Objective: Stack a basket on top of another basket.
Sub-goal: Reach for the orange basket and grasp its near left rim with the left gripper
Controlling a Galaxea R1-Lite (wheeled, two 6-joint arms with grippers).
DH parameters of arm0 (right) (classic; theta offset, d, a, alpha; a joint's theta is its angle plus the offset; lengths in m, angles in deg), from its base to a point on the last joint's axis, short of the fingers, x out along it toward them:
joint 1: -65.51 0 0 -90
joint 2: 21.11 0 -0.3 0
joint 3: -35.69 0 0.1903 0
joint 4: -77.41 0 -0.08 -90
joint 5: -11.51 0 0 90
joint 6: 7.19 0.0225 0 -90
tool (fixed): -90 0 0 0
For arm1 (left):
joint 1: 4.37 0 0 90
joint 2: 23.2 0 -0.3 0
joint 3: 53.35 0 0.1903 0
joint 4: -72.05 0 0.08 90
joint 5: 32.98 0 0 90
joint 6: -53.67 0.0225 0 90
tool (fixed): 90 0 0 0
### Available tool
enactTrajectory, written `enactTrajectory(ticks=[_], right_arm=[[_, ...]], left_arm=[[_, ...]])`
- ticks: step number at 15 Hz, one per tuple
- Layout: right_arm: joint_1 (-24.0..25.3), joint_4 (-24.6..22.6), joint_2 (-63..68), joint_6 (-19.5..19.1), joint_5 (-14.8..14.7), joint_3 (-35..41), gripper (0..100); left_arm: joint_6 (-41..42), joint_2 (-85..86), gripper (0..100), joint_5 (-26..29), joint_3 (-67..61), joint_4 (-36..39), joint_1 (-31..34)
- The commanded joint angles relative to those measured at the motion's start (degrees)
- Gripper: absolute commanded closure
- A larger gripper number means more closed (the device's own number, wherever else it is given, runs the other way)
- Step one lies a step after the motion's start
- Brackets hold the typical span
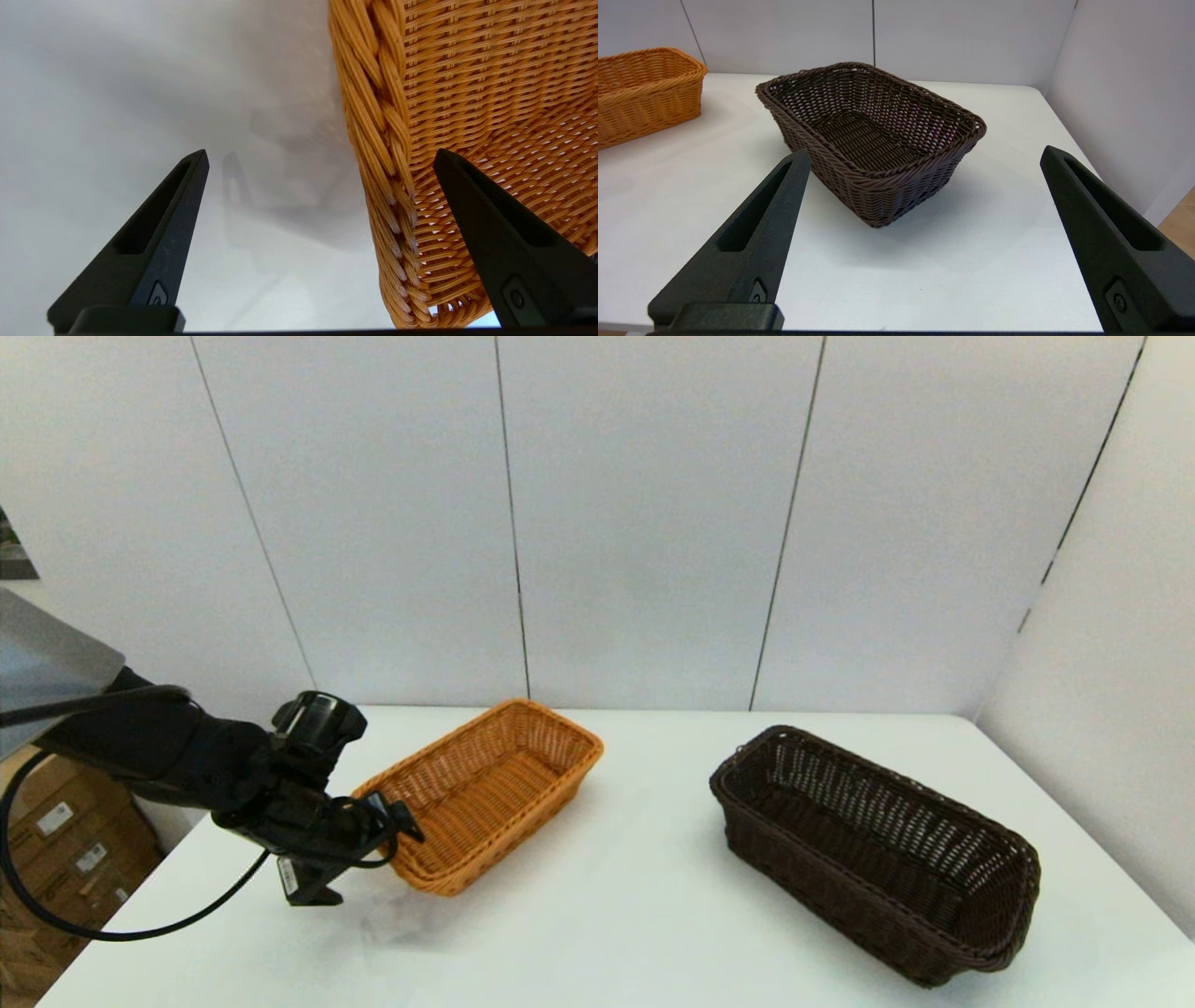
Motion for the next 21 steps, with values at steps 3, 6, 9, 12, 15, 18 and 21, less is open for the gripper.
enactTrajectory(ticks=[3,6,9,12,15,18,21], right_arm=[[0.04,-0.01,0.00,-0.05,0.02,0.09,0],[0.04,-0.01,0.00,-0.05,0.02,0.09,0],[-0.05,-0.01,0.00,-0.05,0.02,0.00,0],[0.04,-0.01,0.00,-0.05,0.02,0.09,0],[0.04,-0.01,0.00,-0.05,0.02,0.09,0],[0.04,-0.01,0.00,-0.05,0.02,0.09,0],[0.04,-0.01,0.00,-0.05,0.02,0.00,0]], left_arm=[[-0.35,-1.90,0,0.04,0.26,-0.05,-0.04],[-0.44,-2.60,100,0.04,0.34,0.03,-0.04],[-0.35,-2.69,100,0.04,0.61,0.03,-0.04],[-0.35,-3.40,100,0.04,0.70,0.03,-0.04],[-0.35,-3.31,100,0.04,0.70,0.12,-0.04],[-0.35,-2.87,100,0.04,0.70,0.39,0.05],[-0.35,0.03,100,0.39,0.61,1.53,0.14]])
